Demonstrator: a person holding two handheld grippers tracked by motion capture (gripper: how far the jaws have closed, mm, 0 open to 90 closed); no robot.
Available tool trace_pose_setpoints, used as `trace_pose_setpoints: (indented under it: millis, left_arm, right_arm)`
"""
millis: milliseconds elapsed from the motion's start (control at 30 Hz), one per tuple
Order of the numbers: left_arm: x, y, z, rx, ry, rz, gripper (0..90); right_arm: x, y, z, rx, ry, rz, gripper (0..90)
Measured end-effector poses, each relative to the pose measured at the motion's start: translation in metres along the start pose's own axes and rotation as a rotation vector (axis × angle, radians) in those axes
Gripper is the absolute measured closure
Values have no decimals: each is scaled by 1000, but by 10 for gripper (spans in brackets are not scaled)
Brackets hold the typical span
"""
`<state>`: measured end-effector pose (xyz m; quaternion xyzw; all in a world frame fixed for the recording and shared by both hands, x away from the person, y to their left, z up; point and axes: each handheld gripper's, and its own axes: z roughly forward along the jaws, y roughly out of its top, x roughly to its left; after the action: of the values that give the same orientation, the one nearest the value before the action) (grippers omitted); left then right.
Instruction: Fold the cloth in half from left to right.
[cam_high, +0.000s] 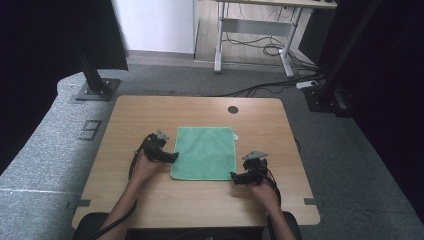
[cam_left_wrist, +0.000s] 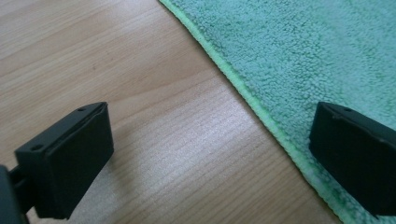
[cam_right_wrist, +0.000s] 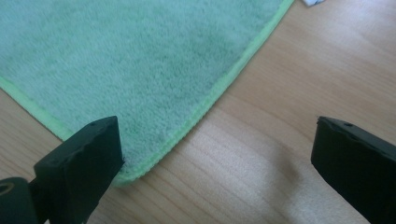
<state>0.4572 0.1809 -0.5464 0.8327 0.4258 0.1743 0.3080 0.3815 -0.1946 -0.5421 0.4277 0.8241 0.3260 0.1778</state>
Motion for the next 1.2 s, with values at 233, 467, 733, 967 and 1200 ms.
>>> trace_pose_setpoints:
  millis: [233, 467, 733, 967, 1200]
  left_arm:
    - [-9, -5, -8, 11, 27, 18, 10]
    - [-25, -17, -19, 10, 11, 18, 10]
    - [-52, -26, -30, 27, -1, 67, 11]
    - [-70, -29, -34, 41, -49, 106, 11]
    - [-43, -17, -36, 3, -27, 56, 0]
  right_arm:
    - [-2, -5, 2, 30, -13, -13, 37]
    - [-14, -9, -1, 33, -31, 21, 37]
    - [-30, -15, -5, 35, -53, 58, 35]
    - [-45, -22, -11, 42, -58, 100, 32]
    - [-46, -23, -10, 40, -61, 105, 11]
